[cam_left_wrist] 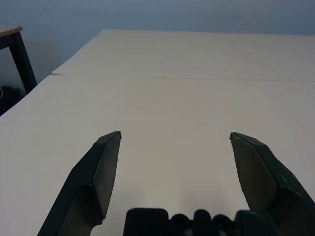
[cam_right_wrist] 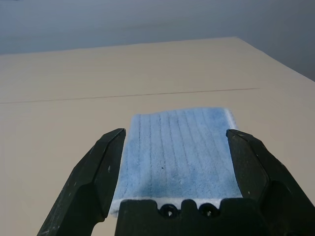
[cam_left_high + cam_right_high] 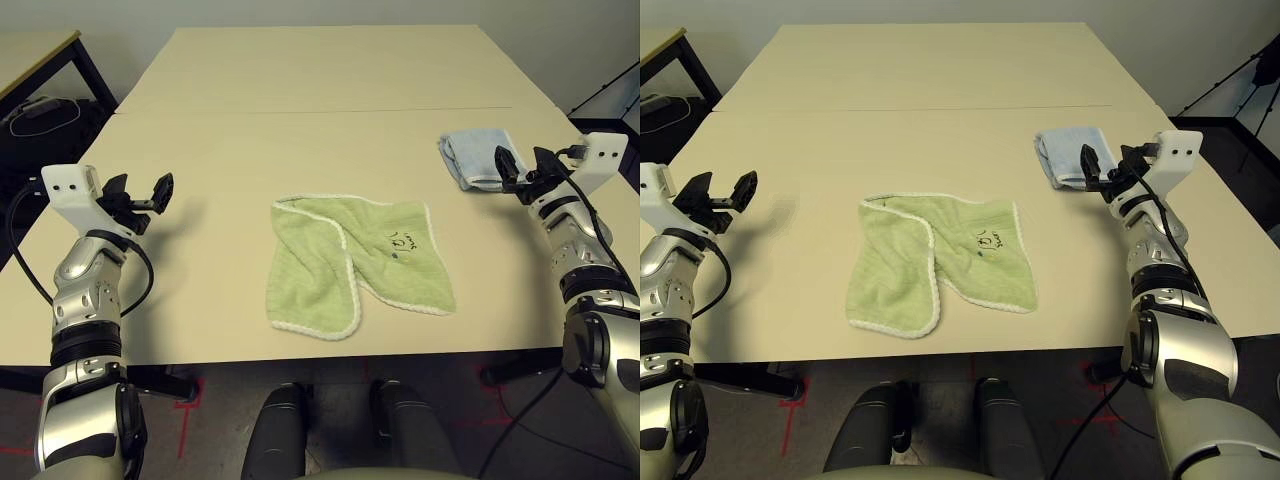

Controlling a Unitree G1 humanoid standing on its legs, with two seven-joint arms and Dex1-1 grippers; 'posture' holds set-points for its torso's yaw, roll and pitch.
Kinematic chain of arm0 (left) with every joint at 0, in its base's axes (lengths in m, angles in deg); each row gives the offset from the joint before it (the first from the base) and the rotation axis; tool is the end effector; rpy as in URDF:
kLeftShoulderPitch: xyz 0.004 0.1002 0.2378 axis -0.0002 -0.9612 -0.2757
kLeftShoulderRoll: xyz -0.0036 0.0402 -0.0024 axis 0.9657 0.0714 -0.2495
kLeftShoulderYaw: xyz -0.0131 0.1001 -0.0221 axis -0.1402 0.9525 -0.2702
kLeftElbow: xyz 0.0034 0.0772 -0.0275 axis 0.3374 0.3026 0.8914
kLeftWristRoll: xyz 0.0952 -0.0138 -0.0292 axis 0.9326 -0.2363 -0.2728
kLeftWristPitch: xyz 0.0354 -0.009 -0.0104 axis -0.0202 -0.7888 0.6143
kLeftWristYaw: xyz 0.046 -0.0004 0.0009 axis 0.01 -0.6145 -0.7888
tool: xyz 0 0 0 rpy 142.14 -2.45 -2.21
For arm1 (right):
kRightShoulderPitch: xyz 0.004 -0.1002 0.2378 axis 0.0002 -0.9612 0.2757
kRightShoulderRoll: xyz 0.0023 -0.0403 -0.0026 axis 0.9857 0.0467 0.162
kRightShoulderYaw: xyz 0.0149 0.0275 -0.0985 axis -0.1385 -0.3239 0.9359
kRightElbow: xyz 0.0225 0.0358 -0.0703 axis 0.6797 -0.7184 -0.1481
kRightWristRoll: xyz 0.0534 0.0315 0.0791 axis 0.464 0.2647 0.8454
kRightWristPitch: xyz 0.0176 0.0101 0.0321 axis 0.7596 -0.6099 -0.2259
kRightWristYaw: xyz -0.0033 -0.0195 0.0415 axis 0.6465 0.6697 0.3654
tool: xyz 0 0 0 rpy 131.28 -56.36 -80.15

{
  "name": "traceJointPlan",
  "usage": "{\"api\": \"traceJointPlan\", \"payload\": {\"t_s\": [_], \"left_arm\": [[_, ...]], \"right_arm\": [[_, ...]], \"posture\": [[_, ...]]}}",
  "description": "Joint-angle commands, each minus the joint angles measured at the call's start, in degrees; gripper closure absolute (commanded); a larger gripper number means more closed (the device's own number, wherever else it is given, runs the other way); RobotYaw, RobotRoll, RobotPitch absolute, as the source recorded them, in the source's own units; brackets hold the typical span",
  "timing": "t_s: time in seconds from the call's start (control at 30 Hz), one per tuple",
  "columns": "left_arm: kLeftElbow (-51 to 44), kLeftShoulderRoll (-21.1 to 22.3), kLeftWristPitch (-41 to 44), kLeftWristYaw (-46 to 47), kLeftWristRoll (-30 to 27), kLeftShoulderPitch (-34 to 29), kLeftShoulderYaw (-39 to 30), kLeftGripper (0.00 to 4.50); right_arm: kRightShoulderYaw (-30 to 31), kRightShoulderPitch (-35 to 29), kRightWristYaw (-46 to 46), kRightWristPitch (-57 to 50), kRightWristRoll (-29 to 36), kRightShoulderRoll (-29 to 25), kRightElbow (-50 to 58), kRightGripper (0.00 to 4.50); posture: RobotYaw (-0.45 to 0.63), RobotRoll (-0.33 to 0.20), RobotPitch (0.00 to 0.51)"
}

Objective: Fold the towel and set it aside.

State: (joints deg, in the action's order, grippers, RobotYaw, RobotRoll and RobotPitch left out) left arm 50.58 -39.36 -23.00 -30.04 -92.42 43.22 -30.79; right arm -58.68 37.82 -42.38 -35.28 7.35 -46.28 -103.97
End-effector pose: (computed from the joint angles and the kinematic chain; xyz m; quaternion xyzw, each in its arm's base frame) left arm 0.2631 0.3375 0.1298 0.0118 -0.0699 0.0045 0.9975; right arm 0.3178 -0.2929 0.1201 0.0436 -0.0876 0.0355 0.9946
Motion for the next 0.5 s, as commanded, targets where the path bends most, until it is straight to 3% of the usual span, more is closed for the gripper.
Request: {"api": "traceJointPlan", "payload": {"t_s": [0.03, 0.33, 0.5], "left_arm": [[-0.12, 0.24, -0.03, -0.84, 0.31, -0.12, 0.51, 0.00], [-0.91, 0.93, 0.81, -7.71, -1.86, 0.28, 1.07, 0.00], [-1.38, 2.71, 2.37, -16.22, -2.68, 0.01, 3.20, 0.00]], "right_arm": [[-0.12, -0.30, 0.08, -0.25, 0.04, 0.12, 0.16, 0.04], [-0.05, -0.44, -0.40, -0.37, -0.06, -0.19, -0.07, 0.04], [0.41, -0.15, -1.26, -0.51, -0.51, -0.61, -0.28, 0.04]], "posture": [[0.09, 0.000, 0.105], [0.09, 0.000, 0.105], [0.10, 0.000, 0.112]]}}
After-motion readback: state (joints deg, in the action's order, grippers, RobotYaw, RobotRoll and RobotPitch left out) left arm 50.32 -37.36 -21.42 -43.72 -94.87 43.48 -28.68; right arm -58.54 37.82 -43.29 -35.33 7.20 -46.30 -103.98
